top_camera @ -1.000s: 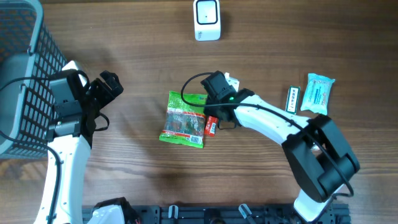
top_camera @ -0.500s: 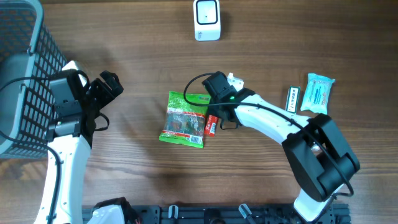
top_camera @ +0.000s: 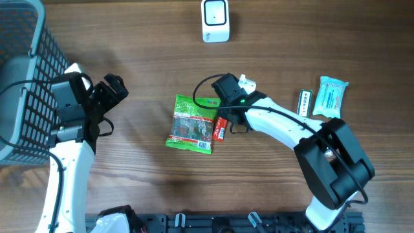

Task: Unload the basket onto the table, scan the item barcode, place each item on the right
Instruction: 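Grasp the red stick packet with the right gripper and pull it right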

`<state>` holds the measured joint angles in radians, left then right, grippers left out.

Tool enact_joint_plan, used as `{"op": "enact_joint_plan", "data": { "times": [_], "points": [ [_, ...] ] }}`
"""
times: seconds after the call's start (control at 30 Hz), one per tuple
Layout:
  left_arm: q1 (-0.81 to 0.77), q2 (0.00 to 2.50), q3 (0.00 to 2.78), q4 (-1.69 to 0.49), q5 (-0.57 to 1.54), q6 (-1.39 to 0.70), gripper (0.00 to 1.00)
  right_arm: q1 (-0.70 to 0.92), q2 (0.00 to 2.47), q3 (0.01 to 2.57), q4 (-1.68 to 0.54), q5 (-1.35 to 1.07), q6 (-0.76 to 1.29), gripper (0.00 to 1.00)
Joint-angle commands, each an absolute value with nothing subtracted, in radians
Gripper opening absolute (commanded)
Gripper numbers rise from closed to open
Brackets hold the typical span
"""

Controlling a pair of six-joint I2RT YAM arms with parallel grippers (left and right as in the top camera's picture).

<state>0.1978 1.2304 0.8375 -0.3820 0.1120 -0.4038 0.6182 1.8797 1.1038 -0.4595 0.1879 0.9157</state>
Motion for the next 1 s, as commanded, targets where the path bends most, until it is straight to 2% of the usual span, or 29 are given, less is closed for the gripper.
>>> {"op": "enact_joint_plan", "data": {
  "times": [0.0,0.2,0.33,0.57,0.73,0.8,0.83,0.97],
  "points": [
    [0.201,1.233,0.845,-0.379,0.103,-0.389,1.0,0.611,1.893,1.097,-0.478,0.281,0.92,0.25],
    [0.201,1.233,0.845,-0.379,0.103,-0.389,1.0,0.56,1.878,1.098,-0.467,0.125,0.916,0.28],
    [0.201,1.233,0.845,-0.379,0.103,-0.389,1.0,0.571,1.88,1.098,-0.393,-0.007,0.92,0.37],
    [0.201,1.233,0.845,-0.379,0.102,-0.389,1.0,0.605,1.937,1.098,-0.37,0.117,0.937,0.36],
    [0.201,1.233,0.845,-0.379,0.102,-0.389,1.0,0.604,1.987,1.098,-0.374,0.152,0.942,0.28],
    [0.201,1.233,0.845,-0.379,0.103,-0.389,1.0,0.596,1.983,1.099,-0.425,0.211,0.942,0.13],
    [0.201,1.233,0.845,-0.379,0.103,-0.389,1.0,0.59,1.977,1.1,-0.444,0.223,0.942,0.09],
    [0.201,1.233,0.845,-0.379,0.102,-0.389,1.0,0.511,1.882,1.103,-0.532,0.237,0.91,0.1]
  ]
}}
